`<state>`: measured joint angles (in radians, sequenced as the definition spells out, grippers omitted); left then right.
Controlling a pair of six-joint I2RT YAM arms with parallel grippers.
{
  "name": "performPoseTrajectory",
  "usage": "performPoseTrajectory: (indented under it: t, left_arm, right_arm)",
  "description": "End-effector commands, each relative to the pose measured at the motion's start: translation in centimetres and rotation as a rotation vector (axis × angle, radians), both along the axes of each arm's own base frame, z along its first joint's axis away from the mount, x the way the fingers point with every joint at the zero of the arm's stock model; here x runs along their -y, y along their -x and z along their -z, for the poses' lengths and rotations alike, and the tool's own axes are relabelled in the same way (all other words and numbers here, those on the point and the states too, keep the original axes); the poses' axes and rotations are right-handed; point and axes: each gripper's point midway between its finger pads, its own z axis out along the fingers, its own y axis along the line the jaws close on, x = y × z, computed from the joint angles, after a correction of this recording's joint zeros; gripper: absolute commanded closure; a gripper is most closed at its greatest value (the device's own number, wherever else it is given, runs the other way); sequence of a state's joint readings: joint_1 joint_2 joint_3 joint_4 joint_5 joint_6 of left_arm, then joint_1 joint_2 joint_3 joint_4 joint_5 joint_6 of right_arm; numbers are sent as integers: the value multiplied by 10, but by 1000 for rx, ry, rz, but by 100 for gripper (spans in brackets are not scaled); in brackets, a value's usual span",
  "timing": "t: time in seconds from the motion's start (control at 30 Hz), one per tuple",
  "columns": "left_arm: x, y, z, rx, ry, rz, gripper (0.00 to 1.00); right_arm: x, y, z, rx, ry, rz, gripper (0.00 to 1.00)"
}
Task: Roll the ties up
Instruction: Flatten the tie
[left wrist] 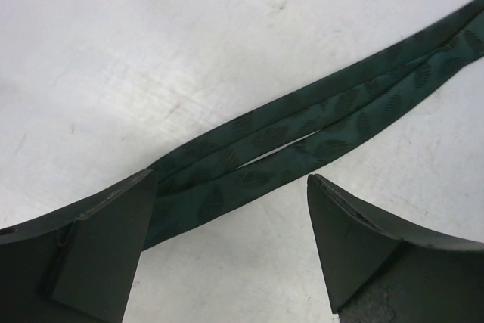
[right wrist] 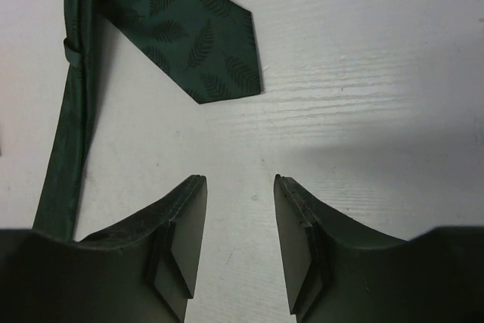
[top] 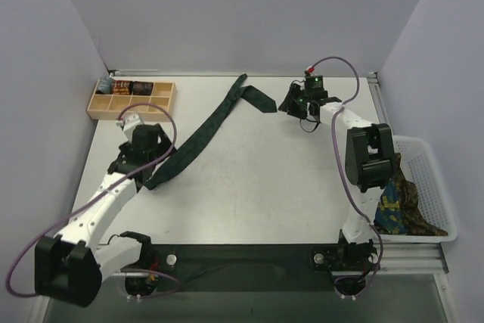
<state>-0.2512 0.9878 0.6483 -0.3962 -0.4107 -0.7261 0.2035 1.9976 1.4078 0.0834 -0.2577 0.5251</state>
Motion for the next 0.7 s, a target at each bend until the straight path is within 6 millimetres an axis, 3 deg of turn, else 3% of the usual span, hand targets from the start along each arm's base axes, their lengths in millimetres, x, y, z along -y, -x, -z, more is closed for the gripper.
performPoseTrajectory:
  t: [0.0,0.13,0.2,0.23,0.27,0.3,0.33,0.37,0.4,0.43,0.47,0.5,0.53,0.57,0.6,0.67]
  left_arm:
    - [26,-52,-34,36,-91,174,7]
    - [57,-98,-46,34,-122,240,6]
    - [80,-115,-37,6,-160,316,4]
    - [93,-133,-55,53,-160,342,3]
    - [104,-143,-58,62,-169,374,3]
    - [115,-156,-38,19,-205,425,3]
    - [134,-175,-59,85,-208,462,3]
    - [142,-185,-55,87,-219,490,3]
    - [154,-196,-33,52,-238,548,3]
    - [168,-216,-51,118,-225,574,3]
    - [175,-224,-47,119,-224,601,3]
    - [186,-233,-27,92,-227,653,3]
    - [194,-241,-25,102,-224,676,3]
    - [202,-254,-39,144,-221,692,3]
    - [211,-259,-18,116,-225,733,3]
    - [222,-273,-20,144,-214,758,3]
  right_arm:
    - [-13,5,-24,38,-48,-43,59]
    - [-12,16,-24,20,-58,-44,57]
    - [-13,21,-24,8,-70,-41,56]
    - [-15,28,-25,3,-80,-47,54]
    - [-16,32,-24,-7,-90,-37,54]
    - [-16,37,-24,-15,-93,-28,53]
    - [-15,47,-21,-26,-94,-21,53]
    - [-15,53,-21,-34,-101,-12,53]
    - [-15,58,-21,-45,-112,1,53]
    - [-18,67,-28,-34,-117,-4,51]
    - [-17,79,-19,-61,-111,-2,50]
    - [-17,87,-18,-64,-105,-8,48]
    - [-17,95,-25,-54,-102,-12,46]
    - [-18,110,-14,-82,-89,-23,44]
    - [-20,116,-15,-81,-89,-33,42]
    - [-25,132,-19,-76,-70,-68,36]
